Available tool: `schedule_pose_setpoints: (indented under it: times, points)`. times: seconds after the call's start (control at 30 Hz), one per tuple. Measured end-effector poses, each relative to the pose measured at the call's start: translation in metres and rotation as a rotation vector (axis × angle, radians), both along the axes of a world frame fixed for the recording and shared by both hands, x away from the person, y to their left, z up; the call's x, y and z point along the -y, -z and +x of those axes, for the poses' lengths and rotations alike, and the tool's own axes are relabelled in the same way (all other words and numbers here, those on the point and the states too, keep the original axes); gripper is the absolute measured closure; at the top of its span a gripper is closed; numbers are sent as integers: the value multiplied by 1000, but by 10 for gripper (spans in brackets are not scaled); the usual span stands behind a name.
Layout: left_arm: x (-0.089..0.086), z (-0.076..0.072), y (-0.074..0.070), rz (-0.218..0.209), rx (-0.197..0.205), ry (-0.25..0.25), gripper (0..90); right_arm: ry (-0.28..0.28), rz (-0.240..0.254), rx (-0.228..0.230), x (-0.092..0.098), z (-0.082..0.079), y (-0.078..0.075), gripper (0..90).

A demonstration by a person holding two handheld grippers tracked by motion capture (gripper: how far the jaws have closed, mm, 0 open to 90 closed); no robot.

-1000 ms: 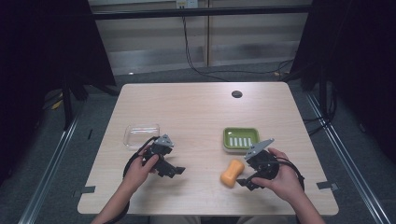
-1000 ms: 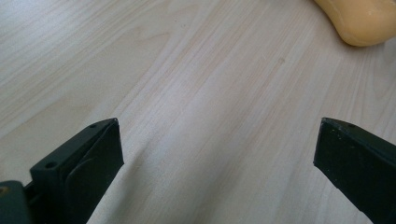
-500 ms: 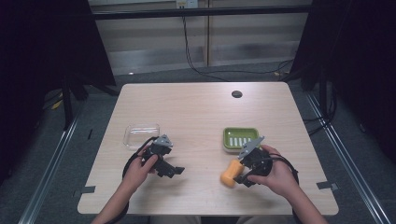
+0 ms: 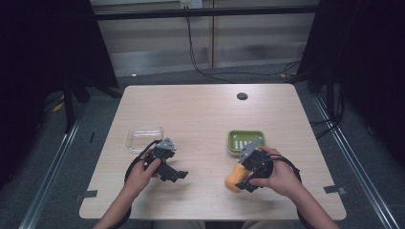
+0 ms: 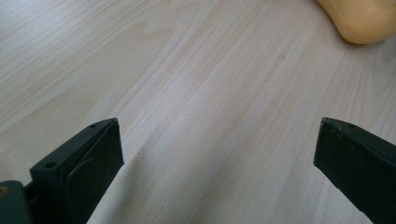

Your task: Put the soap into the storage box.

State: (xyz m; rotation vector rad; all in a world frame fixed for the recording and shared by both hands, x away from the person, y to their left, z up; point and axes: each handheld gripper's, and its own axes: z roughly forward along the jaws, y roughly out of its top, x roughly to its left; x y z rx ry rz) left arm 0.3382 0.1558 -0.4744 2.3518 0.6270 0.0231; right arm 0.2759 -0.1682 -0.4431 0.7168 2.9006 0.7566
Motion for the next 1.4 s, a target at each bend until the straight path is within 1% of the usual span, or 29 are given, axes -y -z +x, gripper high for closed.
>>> schedule_pose_setpoints:
  times: [0.03,0.07,0.13,0.17,0.2,0.23,0.27,0.33,0.37,0.4,0.47,0.5,0.6,0.67,0.7,0.77,0.87,0.93,1.0,1.07,1.1,1.17,1.2,1.23,1.27,1.3,1.33,1.37,1.4]
  points:
    - [0,0,0,1,3,2,10,3,-2,0,-1,0,1,190]
    - [0,0,0,1,3,-2,10,7,-20,-9,-1,0,1,271]
    - [-1,0,0,0,0,-16,10,4,-23,-12,1,-1,1,331]
    - [-2,1,-1,14,4,-4,10,2,-27,-11,2,-1,0,368]
    - [-2,1,-1,14,4,-4,10,2,-27,-11,2,-1,0,368]
    - [-3,1,-1,13,5,-3,10,10,-30,-24,2,-3,0,427]
    - [-2,1,-1,2,8,-5,10,-1,-39,-15,4,-4,-1,577]
    - [-2,1,-1,2,9,-5,10,-3,-68,-47,4,-8,0,631]
    - [-2,1,-2,6,11,-3,10,-21,-74,-39,4,-9,2,678]
    - [-1,0,-2,4,10,-6,10,-27,-74,-46,3,-10,4,720]
    - [-1,0,-2,8,13,-8,10,-15,-79,-77,3,-12,7,746]
    - [-1,0,-2,9,12,-9,10,-25,-77,-82,3,-11,9,783]
    - [-1,0,-2,7,12,-9,10,-33,-80,-96,3,-11,13,803]
    - [-2,1,-1,6,11,-4,10,-36,-83,-120,-1,-13,17,842]
    - [-2,1,-1,6,11,-4,10,-36,-83,-120,-1,-13,17,842]
    - [-2,1,-1,6,11,-4,10,-60,-72,-128,-5,-12,19,847]
    - [-2,1,-1,6,11,-3,10,-62,-65,-131,-8,-12,20,844]
    - [-2,1,-1,6,10,-4,10,-57,-57,-120,-12,-10,21,830]
    - [-2,1,-1,9,11,-2,10,-57,-57,-122,-13,-9,21,823]
    - [-2,0,-1,6,10,-7,10,-54,-47,-102,-16,-6,22,796]
    - [-1,0,-1,0,9,-12,10,-54,-47,-102,-16,-6,22,796]
    - [-2,0,-1,15,12,-6,10,-53,-45,-105,-18,-3,22,796]
    - [-2,0,-1,17,10,-5,10,-49,-44,-98,-19,-1,21,792]
    - [-2,0,-1,11,8,-12,10,-45,-42,-93,-20,2,20,765]
    - [-2,0,-1,10,8,-12,10,-45,-42,-93,-20,2,20,765]
    - [-2,1,-1,10,10,-8,10,-48,-45,-93,-20,3,20,737]
    - [-3,1,-1,12,10,-14,10,-62,-48,-90,-19,4,17,665]
    - [-3,1,-1,12,10,-14,10,-62,-48,-90,-19,4,17,665]
    - [-3,1,0,9,8,-13,10,-68,-40,-82,-18,4,14,636]
